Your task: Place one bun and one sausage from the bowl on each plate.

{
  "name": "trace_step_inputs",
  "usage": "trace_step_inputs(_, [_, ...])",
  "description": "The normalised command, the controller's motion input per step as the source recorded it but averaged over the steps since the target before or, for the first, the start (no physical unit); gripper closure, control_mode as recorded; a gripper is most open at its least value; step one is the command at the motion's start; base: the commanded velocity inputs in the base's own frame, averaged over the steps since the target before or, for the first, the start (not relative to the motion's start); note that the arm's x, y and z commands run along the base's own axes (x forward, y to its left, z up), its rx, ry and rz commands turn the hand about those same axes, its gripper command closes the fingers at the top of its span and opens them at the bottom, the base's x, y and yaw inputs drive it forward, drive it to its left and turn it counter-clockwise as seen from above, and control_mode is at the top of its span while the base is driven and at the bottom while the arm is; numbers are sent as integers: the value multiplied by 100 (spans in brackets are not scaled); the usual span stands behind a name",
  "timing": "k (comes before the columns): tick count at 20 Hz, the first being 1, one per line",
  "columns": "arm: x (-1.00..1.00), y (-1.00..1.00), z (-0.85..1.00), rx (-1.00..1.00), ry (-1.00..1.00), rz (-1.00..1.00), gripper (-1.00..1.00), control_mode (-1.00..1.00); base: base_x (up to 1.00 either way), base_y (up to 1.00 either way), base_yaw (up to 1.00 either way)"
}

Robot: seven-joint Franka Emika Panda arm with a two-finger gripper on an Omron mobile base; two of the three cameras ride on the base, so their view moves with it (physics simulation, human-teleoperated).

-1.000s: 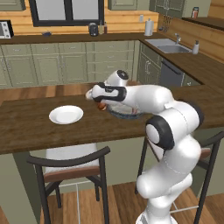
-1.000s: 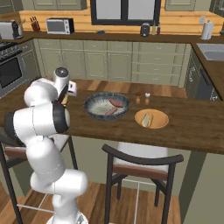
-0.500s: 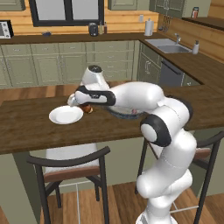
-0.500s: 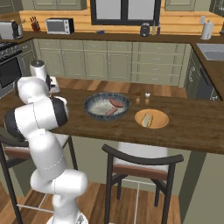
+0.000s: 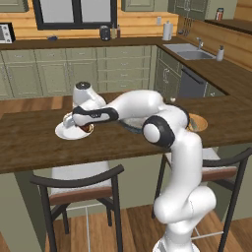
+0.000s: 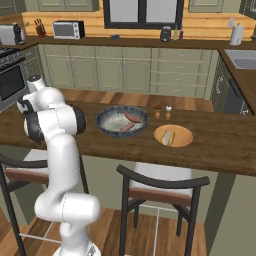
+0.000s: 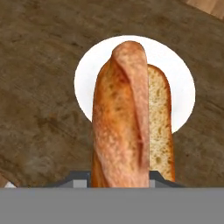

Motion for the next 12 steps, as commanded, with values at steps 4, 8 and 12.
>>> trace_step_inputs(4, [35, 57, -21, -13, 10, 2, 100, -100, 0, 0, 0])
trace_step_inputs(8, [34, 25, -19, -10, 8, 0, 100, -100, 0, 0, 0])
trace_step_inputs(12, [3, -48, -73, 0, -4, 0, 100, -100, 0, 0, 0])
